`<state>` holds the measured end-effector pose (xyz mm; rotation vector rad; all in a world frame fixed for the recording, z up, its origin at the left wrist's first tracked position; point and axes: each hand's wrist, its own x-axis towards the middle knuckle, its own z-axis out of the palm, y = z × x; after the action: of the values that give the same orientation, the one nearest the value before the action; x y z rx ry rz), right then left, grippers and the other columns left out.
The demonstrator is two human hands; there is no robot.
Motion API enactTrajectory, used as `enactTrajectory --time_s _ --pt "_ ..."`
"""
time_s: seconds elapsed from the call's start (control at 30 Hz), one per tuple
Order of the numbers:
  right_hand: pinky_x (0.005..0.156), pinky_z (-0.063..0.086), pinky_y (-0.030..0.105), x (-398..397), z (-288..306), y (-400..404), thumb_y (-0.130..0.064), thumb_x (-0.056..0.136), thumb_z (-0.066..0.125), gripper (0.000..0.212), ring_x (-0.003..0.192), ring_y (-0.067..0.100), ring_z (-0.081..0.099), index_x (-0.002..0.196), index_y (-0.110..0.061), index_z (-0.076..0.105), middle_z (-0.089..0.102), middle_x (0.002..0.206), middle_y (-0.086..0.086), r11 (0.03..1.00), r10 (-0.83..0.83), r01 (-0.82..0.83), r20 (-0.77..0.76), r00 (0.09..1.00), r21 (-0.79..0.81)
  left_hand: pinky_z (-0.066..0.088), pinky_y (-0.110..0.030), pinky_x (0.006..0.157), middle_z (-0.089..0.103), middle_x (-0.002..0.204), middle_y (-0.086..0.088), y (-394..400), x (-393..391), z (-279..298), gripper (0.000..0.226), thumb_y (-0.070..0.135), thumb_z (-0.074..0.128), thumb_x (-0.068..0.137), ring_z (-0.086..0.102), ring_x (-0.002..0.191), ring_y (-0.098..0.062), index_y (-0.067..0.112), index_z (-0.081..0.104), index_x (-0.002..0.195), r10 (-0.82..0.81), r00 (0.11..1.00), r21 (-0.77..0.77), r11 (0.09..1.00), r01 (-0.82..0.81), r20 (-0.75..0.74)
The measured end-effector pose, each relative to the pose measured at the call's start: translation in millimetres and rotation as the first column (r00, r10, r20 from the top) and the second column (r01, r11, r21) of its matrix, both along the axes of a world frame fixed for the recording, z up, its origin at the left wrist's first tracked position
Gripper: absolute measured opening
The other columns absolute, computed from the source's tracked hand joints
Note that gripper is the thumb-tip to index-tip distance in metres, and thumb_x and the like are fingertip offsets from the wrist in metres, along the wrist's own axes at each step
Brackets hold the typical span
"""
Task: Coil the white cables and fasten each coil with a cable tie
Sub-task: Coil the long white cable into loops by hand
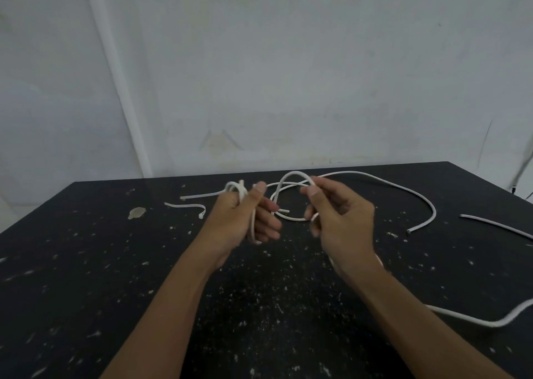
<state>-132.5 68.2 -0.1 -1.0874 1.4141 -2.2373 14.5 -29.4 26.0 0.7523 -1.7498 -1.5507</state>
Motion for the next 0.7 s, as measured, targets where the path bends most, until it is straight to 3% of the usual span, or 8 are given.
enactTrajectory --time_s 0.1,0.2,0.27,0.37,0.43,0.57,0.63,0.7 --pt "0.049 0.052 0.025 15 -9 0 0.0 0.103 0.06 0.031 0.062 0.01 0.064 0.126 -0.014 0.075 0.077 0.09 0.008 0.98 0.197 -0.191 -0.144 0.97 0.052 0.058 -0.032 0.059 0.077 0.078 -0.014 6 -11 -8 0.055 0.048 0.044 0.107 0.074 0.068 -0.027 0.004 0.076 0.096 -0.006 1.0 0.03 1.0 0.006 -0.013" --pt "0.066 0.05 0.014 18 -25 -7 -0.005 0.106 0.058 0.038 0.075 0.0 0.061 0.137 -0.021 0.07 0.066 0.108 -0.002 0.973 0.19 -0.115 -0.414 0.89 0.199 0.058 -0.033 0.058 0.076 0.078 -0.01 6 -12 -11 0.055 0.051 0.043 0.107 0.071 0.068 -0.022 0.012 0.078 0.089 0.102 0.995 0.076 0.992 -0.101 -0.018" --pt "0.073 0.049 0.011 17 -31 -10 -0.008 0.105 0.062 0.038 0.088 -0.001 0.061 0.139 -0.023 0.069 0.061 0.114 -0.009 0.965 0.185 -0.063 -0.489 0.853 0.256 0.057 -0.03 0.055 0.08 0.087 -0.01 7 -11 -8 0.055 0.047 0.042 0.108 0.074 0.071 -0.02 0.009 0.079 0.096 0.109 0.993 0.13 0.986 -0.103 -0.038" --pt "0.075 0.058 0.024 11 -34 -10 -0.008 0.097 0.072 0.035 0.097 0.007 0.067 0.128 -0.022 0.074 0.062 0.109 -0.022 0.969 0.165 -0.024 -0.572 0.803 0.246 0.061 -0.029 0.055 0.081 0.093 -0.013 6 -9 -5 0.051 0.04 0.042 0.11 0.078 0.074 -0.021 0.0 0.073 0.104 0.134 0.985 0.256 0.961 -0.102 -0.111" --pt "0.076 0.062 0.032 7 -35 -9 -0.009 0.095 0.075 0.032 0.101 0.013 0.069 0.125 -0.021 0.075 0.064 0.109 -0.018 0.967 0.189 -0.039 -0.612 0.768 0.25 0.061 -0.031 0.056 0.08 0.091 -0.018 2 -8 -4 0.047 0.037 0.044 0.109 0.079 0.073 -0.025 -0.003 0.069 0.103 0.154 0.971 0.322 0.943 -0.088 -0.185" --pt "0.069 0.059 0.019 10 -36 -8 -0.007 0.095 0.076 0.032 0.087 0.015 0.073 0.125 -0.016 0.075 0.069 0.109 -0.006 0.941 0.301 -0.128 -0.603 0.739 0.313 0.06 -0.032 0.062 0.074 0.068 -0.008 -2 -10 -4 0.042 0.038 0.048 0.108 0.077 0.069 -0.022 0.006 0.066 0.089 0.207 0.919 0.448 0.893 -0.037 -0.336" --pt "0.067 0.062 0.027 11 -32 -6 -0.018 0.097 0.075 0.017 0.073 0.014 0.074 0.114 -0.021 0.075 0.07 0.097 -0.008 0.915 0.334 -0.118 -0.557 0.76 0.387 0.055 -0.025 0.054 0.058 0.05 0.004 -9 -5 -2 0.043 0.042 0.048 0.106 0.065 0.049 -0.011 0.014 0.063 0.076 0.195 0.88 0.501 0.864 0.055 -0.433" --pt "0.071 0.061 0.038 6 -24 -1 -0.042 0.1 0.068 0.012 0.069 0.011 0.07 0.102 -0.03 0.069 0.069 0.085 -0.009 0.843 0.382 0.011 -0.611 0.693 0.538 0.047 -0.018 0.046 0.043 0.043 0.009 -17 4 1 0.044 0.043 0.047 0.105 0.045 0.036 -0.002 0.019 0.059 0.069 0.126 0.84 0.497 0.848 0.185 -0.528"
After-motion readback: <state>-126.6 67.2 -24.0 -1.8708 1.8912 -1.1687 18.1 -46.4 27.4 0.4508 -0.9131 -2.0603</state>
